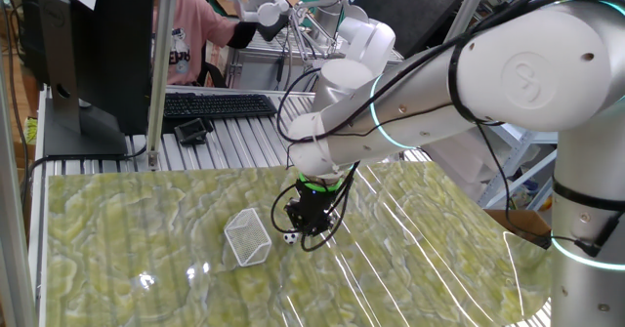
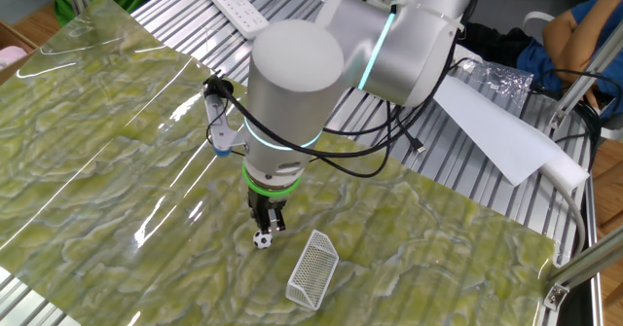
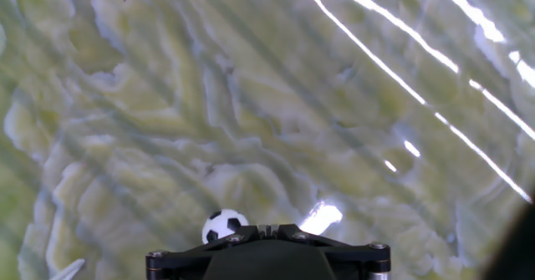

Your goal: Push the soccer ball into the goal

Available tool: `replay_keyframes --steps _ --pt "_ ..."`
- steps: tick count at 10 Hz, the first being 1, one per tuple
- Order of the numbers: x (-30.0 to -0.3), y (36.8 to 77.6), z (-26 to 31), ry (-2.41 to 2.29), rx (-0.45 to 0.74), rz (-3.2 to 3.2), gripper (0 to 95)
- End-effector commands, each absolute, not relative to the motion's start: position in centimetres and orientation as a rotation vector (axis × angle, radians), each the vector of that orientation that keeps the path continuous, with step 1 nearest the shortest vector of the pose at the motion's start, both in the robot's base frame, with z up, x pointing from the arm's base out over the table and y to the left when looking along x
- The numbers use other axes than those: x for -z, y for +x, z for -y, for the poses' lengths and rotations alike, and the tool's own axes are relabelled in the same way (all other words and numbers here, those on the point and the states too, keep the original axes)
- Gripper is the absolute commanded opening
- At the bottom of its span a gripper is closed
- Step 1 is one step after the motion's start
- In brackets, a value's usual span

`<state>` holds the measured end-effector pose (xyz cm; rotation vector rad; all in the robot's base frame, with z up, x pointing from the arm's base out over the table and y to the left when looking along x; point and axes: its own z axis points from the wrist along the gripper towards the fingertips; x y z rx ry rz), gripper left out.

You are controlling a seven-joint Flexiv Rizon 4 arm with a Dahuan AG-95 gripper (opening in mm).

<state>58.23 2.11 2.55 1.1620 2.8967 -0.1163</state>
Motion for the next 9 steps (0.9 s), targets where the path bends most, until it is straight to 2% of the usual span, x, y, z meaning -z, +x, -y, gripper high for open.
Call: replay_keyframes --steps 1,6,9 --pt "-1.8 58.6 -2.5 1.152 0.101 -2.874 0.0" --pt "-1.5 58.7 -3.6 1.223 0.020 -2.832 0.0" --pt "-1.5 58.7 -3.7 1.214 0.019 -2.825 0.0"
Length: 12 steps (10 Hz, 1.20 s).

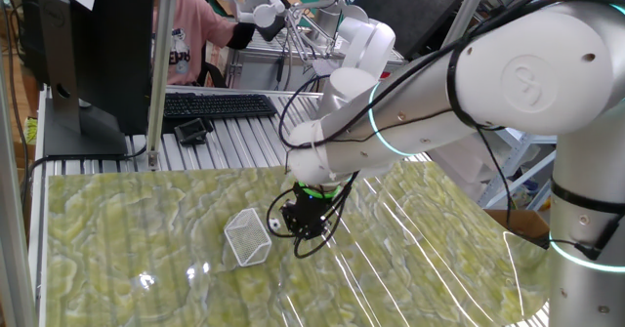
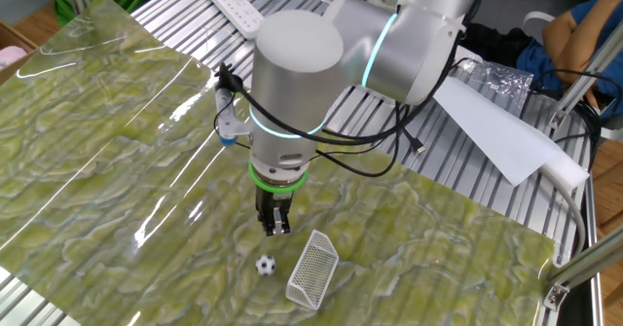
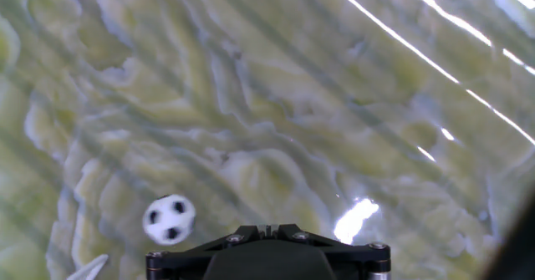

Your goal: Push the soccer ball into the goal

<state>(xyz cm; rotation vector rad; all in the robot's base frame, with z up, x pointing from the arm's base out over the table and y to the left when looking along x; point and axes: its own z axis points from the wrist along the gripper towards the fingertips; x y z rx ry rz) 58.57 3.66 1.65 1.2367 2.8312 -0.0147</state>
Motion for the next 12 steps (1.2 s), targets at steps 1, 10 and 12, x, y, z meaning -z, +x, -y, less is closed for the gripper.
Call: replay_keyframes --steps 1,10,12 --pt "-1.6 58.9 -3.7 1.221 -0.002 -2.824 0.0" --pt "-1.3 61.1 -5.2 1.222 -0.014 -2.801 0.0" --pt "-1.3 61.2 -5.2 1.198 -0.012 -2.810 0.0"
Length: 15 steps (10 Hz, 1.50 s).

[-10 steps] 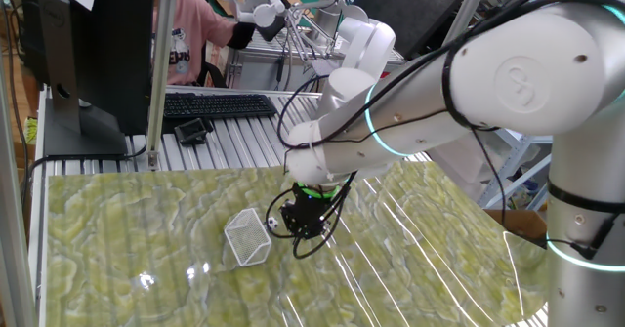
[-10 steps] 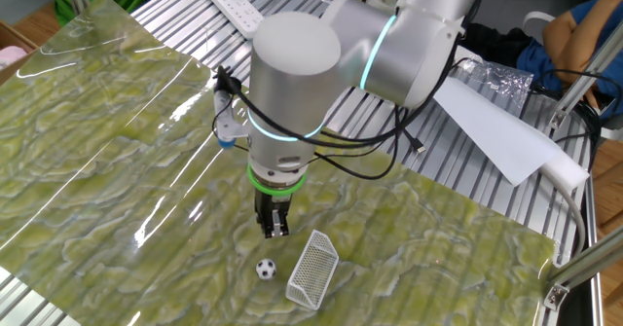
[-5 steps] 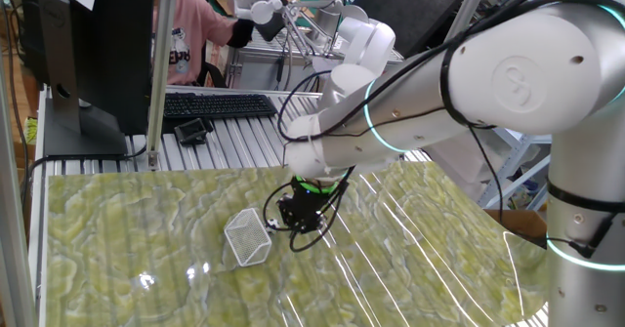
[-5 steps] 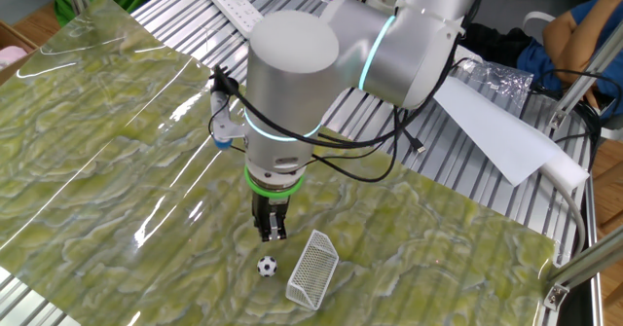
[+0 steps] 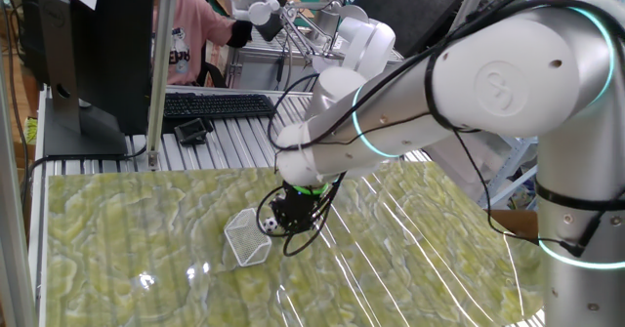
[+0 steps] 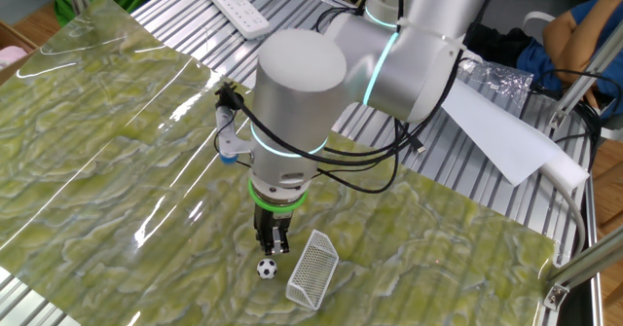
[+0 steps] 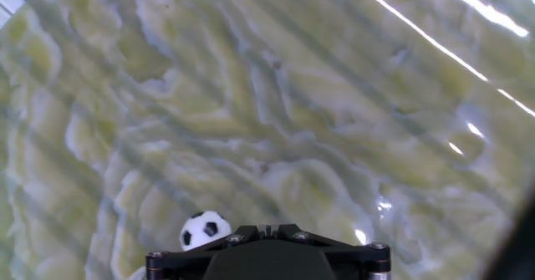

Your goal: Push the soccer ball into the goal

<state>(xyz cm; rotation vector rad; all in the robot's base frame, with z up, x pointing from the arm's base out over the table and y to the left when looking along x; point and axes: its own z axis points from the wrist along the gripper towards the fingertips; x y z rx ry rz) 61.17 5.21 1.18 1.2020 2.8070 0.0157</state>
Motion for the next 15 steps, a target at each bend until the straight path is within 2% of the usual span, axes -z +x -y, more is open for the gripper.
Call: replay_keyframes --steps 1,6,8,15 --pt "-1.30 61.21 -5.13 1.198 -0.014 -2.807 0.0" --pt "-1.30 61.22 -5.09 1.163 0.053 -2.790 0.0" --pt "-1.36 61.26 -4.89 1.043 0.153 -2.809 0.0" --pt "-1.38 61.41 -4.36 0.953 0.117 -2.887 0.0"
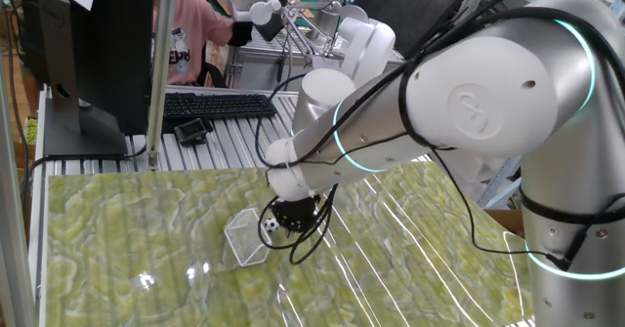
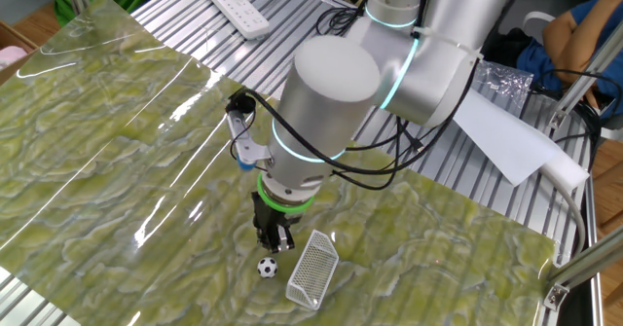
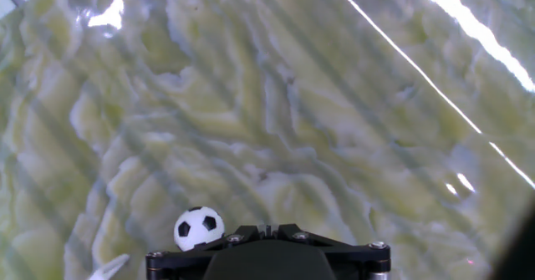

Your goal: Push the soccer ball into the goal

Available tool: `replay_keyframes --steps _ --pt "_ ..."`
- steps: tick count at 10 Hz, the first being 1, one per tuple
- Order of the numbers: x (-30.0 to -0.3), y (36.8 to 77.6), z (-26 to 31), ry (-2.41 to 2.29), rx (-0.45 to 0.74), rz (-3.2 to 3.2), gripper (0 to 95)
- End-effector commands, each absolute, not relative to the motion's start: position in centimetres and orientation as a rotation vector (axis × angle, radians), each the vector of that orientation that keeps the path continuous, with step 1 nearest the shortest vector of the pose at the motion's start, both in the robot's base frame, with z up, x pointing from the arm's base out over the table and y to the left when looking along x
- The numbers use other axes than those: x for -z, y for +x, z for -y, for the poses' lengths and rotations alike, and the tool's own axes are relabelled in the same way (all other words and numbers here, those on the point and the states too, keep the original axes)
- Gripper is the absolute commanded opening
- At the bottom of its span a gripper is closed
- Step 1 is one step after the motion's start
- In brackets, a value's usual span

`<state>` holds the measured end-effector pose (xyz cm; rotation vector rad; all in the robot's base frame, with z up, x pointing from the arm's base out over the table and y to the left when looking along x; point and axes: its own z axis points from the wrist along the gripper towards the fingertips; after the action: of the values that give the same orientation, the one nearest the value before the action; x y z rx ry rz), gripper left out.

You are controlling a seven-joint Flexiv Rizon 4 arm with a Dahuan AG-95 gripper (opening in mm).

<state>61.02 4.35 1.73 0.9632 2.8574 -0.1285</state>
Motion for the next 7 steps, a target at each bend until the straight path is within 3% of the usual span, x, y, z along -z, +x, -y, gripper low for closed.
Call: replay_keyframes --steps 1,7 --pt "-1.37 61.42 -4.32 0.947 0.108 -2.900 0.0" --pt "-1.39 61.43 -4.26 0.976 0.094 -2.909 0.0"
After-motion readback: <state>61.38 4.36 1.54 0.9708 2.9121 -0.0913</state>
